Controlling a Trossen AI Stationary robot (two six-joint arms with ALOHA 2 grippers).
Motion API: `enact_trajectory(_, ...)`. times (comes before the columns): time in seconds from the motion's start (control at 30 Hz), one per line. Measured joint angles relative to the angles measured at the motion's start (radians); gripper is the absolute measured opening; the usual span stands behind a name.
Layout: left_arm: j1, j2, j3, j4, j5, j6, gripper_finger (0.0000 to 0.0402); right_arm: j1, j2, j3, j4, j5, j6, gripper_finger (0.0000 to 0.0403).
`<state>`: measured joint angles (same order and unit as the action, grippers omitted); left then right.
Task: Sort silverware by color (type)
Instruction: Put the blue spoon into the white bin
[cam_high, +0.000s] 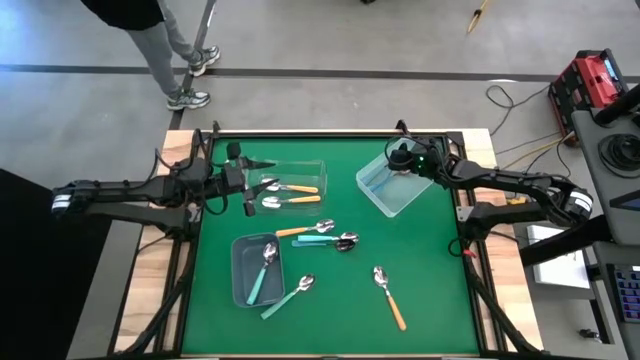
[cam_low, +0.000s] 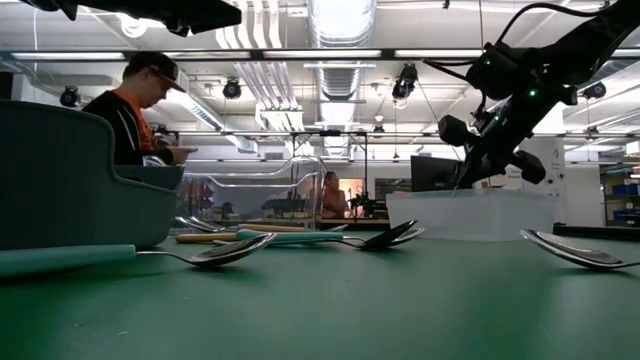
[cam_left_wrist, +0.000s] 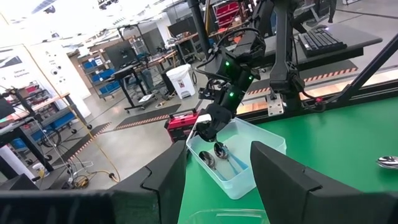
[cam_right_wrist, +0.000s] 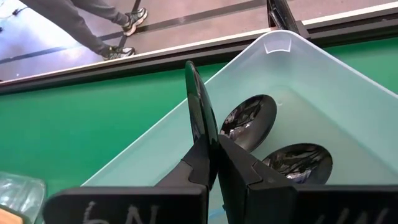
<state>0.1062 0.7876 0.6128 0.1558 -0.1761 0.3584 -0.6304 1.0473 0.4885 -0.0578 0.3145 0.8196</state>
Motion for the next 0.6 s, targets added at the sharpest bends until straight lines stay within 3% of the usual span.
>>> enact_trajectory(0.6, 0.000, 0.000, 0.000, 0.000, -0.001, 0.000, 0.0162, 0.000, 0.000, 0.000, -0.015, 0.000, 0.018, 0.0050)
